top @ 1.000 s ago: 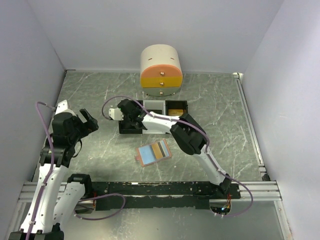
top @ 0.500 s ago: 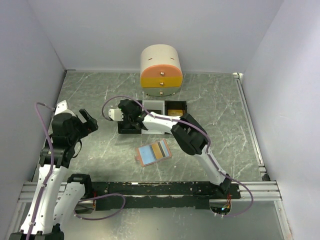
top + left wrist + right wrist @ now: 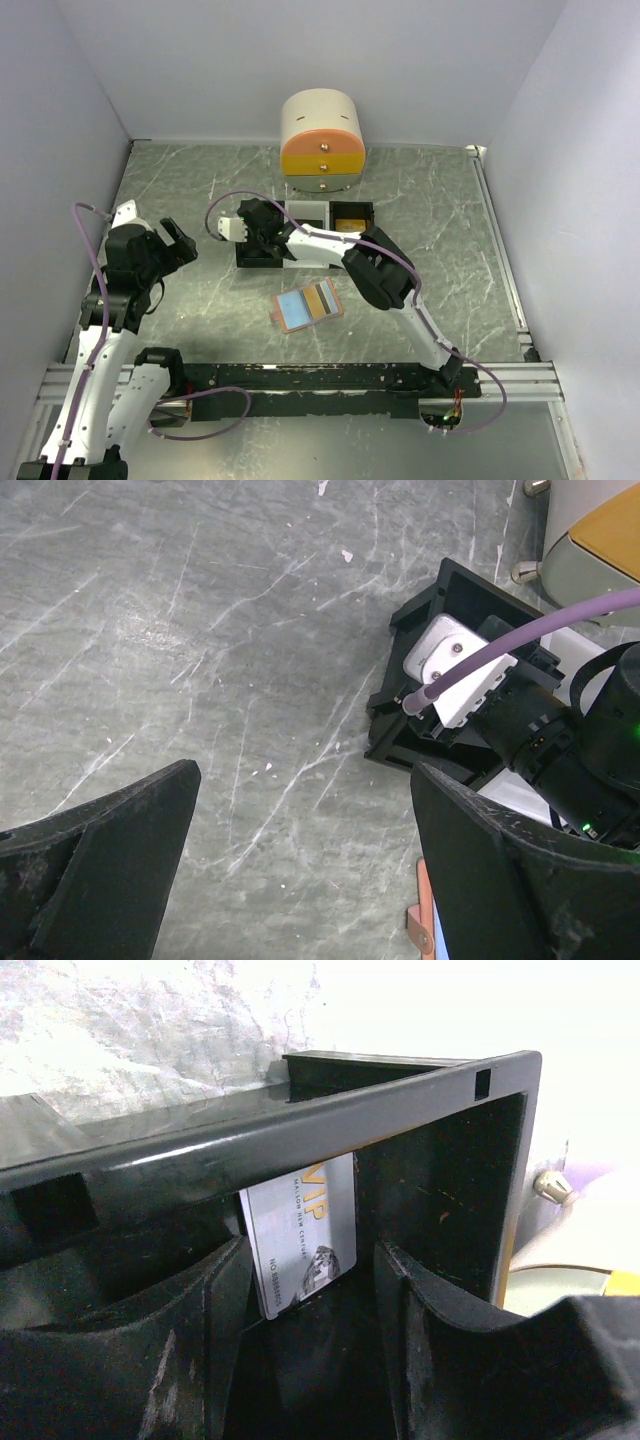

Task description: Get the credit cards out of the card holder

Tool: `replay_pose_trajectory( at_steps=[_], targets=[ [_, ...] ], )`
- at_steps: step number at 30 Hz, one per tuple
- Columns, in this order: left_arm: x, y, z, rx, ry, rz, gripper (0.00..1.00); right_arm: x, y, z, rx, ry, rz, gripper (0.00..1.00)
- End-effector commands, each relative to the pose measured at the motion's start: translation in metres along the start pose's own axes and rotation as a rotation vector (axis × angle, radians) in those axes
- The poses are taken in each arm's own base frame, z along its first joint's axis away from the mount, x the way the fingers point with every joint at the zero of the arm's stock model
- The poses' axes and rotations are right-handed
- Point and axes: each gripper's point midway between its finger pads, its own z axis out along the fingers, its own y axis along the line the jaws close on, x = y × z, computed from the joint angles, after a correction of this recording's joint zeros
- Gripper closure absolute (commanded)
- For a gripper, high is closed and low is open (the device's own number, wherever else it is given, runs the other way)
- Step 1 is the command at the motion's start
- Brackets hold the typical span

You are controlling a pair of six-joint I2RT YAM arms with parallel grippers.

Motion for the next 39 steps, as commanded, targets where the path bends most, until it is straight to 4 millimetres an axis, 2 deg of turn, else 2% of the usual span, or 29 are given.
replay_pose_trajectory(
  at_steps=[1, 7, 14, 18, 22, 27, 34, 39],
  targets=[
    [-0.003, -0.003, 0.001, 0.018, -0.006, 0.006, 0.02, 0.003, -0.006, 0.001, 0.049, -0.002, 0.042, 0.47],
    [-0.002, -0.003, 0.001, 0.019, -0.004, 0.007, 0.02, 0.01, 0.006, 0.007, 0.039, 0.006, 0.062, 0.47],
    [-0.002, -0.002, 0.002, 0.016, 0.0, 0.008, 0.02, 0.017, -0.008, 0.006, 0.154, 0.033, 0.088, 0.49],
    [-0.001, -0.002, 0.003, 0.014, 0.001, 0.008, 0.02, 0.015, -0.012, 0.004, 0.172, 0.02, 0.112, 0.5],
    [-0.001, -0.002, 0.003, 0.013, 0.004, 0.008, 0.02, 0.003, -0.013, -0.002, 0.145, -0.03, 0.151, 0.49],
    [-0.001, -0.002, 0.003, 0.013, 0.005, 0.009, 0.02, -0.003, -0.007, -0.018, 0.083, -0.079, 0.162, 0.47],
    [-0.001, -0.003, 0.003, 0.018, 0.005, 0.01, 0.02, 0.005, -0.002, -0.04, 0.064, -0.095, 0.156, 0.46],
    [0.0, -0.003, 0.004, 0.021, 0.008, 0.012, 0.02, -0.015, -0.011, -0.061, 0.056, -0.202, 0.227, 0.44]
  ],
)
